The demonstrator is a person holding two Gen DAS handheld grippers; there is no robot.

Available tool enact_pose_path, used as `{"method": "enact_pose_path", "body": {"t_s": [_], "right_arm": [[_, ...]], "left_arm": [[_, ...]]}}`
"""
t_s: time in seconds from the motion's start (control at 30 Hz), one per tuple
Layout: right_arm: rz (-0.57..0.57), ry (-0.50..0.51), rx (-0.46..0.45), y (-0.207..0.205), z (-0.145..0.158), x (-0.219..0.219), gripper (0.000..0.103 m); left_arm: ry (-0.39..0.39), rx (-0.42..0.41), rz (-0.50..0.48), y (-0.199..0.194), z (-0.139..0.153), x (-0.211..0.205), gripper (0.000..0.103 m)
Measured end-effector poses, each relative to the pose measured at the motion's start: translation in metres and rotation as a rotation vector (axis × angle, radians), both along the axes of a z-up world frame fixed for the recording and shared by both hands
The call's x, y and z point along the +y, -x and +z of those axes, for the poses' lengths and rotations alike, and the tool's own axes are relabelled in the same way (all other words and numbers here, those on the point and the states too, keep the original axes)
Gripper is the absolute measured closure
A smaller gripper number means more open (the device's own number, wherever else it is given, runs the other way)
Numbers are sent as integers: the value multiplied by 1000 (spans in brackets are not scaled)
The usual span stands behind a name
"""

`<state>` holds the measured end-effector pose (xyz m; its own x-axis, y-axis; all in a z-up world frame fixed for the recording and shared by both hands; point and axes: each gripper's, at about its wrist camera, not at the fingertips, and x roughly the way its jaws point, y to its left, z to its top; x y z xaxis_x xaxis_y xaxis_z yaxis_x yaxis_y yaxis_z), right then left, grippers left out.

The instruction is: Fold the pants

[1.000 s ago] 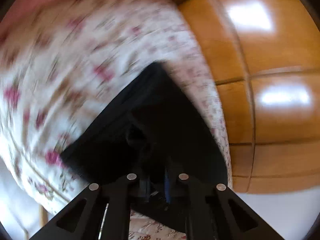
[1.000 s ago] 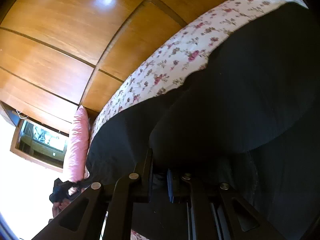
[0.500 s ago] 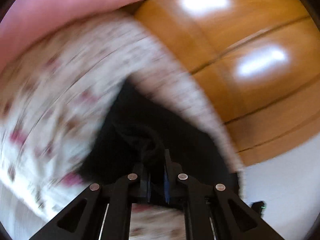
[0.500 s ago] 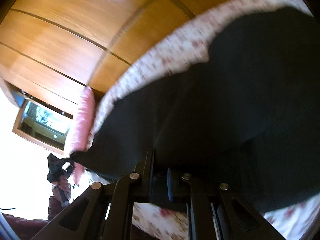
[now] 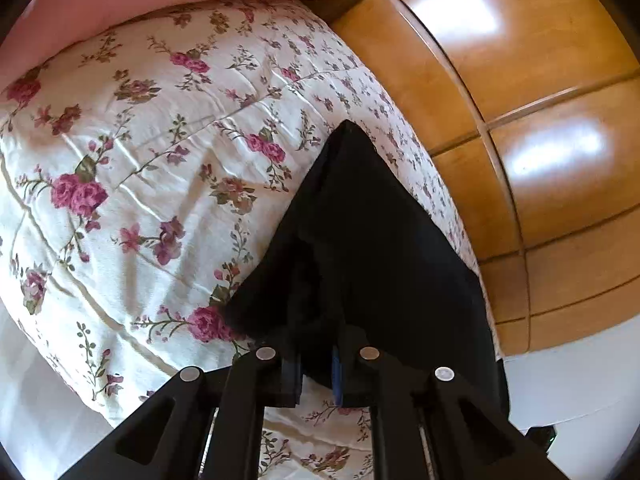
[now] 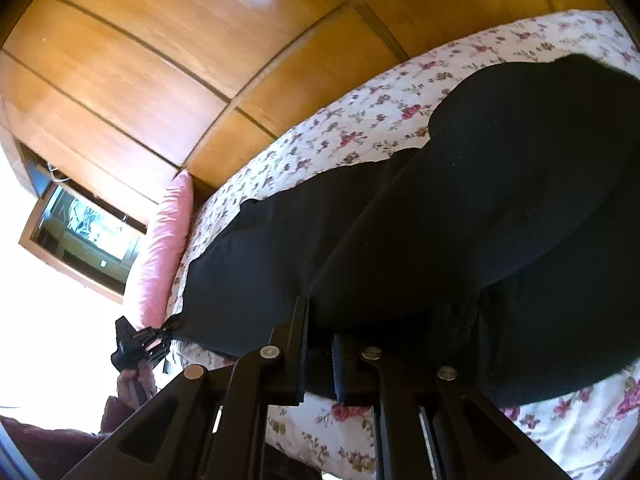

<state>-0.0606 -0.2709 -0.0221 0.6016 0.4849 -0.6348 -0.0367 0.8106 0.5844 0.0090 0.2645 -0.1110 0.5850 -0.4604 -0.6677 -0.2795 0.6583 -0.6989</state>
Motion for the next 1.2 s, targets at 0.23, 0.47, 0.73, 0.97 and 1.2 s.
{"method": "enact_pose_path", "body": {"t_s": [0.23, 0.47, 0.73, 0.97, 1.2], "right_arm": [[-22, 5, 133, -1, -52, -6, 95], [28, 77, 58, 9, -19, -2, 96], [42, 150, 105, 11, -32, 3, 96], [73, 201, 132, 17, -36, 7, 97], [69, 215, 144, 11, -47, 10, 97]], "left_arm": [[-16, 21, 33, 1, 0, -3, 92], [-43, 35, 43, -13, -3, -6, 91], [-118, 61, 111, -1, 16, 5, 80], [-366, -24, 214, 21, 64, -7, 79], [-469, -182, -71, 15, 77, -110, 79]]}}
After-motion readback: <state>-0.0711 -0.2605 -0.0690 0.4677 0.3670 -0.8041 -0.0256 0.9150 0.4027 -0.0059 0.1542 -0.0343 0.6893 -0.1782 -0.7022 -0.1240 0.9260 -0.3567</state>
